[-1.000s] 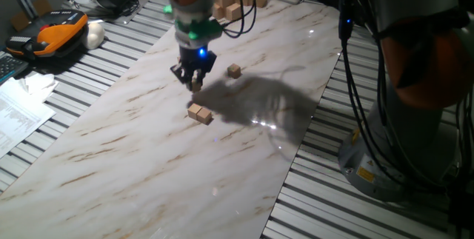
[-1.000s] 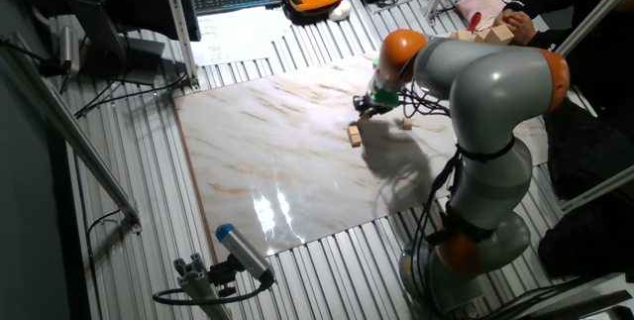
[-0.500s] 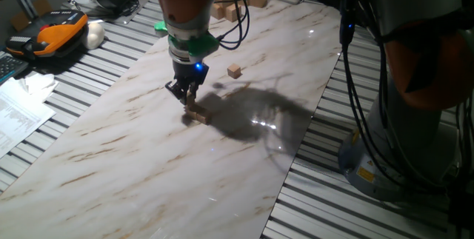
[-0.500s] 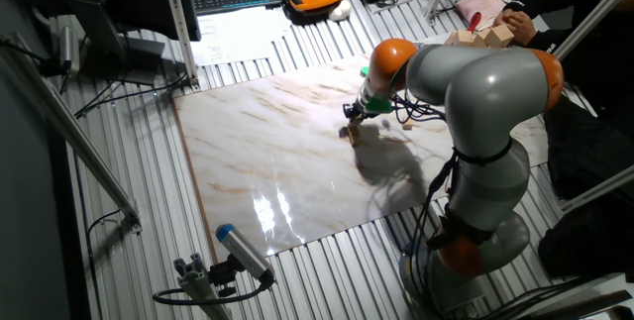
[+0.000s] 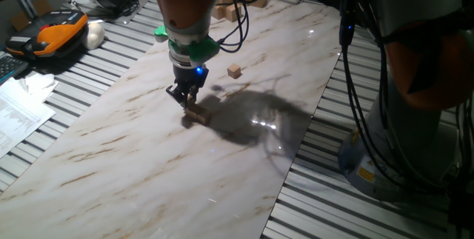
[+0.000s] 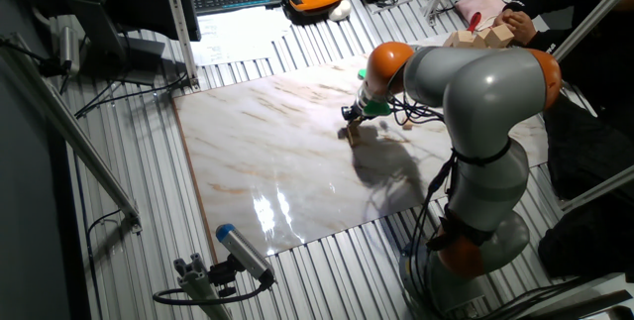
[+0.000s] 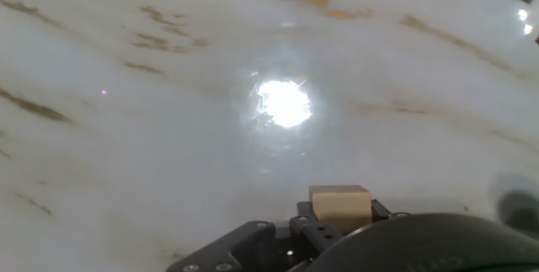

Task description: Stack the blocks into a pyramid shape

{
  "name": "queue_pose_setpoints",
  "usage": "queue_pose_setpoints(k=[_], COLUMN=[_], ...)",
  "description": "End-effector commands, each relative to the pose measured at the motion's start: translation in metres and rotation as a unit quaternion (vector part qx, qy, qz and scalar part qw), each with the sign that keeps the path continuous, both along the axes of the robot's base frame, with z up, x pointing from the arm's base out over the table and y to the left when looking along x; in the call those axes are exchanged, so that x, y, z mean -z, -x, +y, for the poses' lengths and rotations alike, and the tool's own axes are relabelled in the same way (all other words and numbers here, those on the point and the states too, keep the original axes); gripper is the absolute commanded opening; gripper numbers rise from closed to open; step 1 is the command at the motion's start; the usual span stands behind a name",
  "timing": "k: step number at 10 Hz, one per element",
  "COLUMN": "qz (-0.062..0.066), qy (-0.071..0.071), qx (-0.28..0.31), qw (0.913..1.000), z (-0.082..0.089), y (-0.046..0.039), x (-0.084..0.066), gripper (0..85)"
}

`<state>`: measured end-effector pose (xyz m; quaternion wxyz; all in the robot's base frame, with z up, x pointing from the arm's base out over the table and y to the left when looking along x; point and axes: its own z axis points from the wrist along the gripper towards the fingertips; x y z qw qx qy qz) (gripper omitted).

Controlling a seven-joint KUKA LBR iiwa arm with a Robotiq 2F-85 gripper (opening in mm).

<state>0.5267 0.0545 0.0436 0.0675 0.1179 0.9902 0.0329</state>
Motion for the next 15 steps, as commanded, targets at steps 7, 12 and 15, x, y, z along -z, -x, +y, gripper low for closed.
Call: queue_pose_setpoints(k=[7,12,15], qz=[-0.005,-0.016,-0.019], qy=[0.011,0.021,0.022], qx=[-0.002,0.005,0.008], qw=[0.9999,0.9996,0.9995], z=[0.0063,0.0060,0.0061], y=[0.0056,0.0056,0.0058], x=[0.0054,0.0070,0.0073], gripper=[0.0,0.0,17.0])
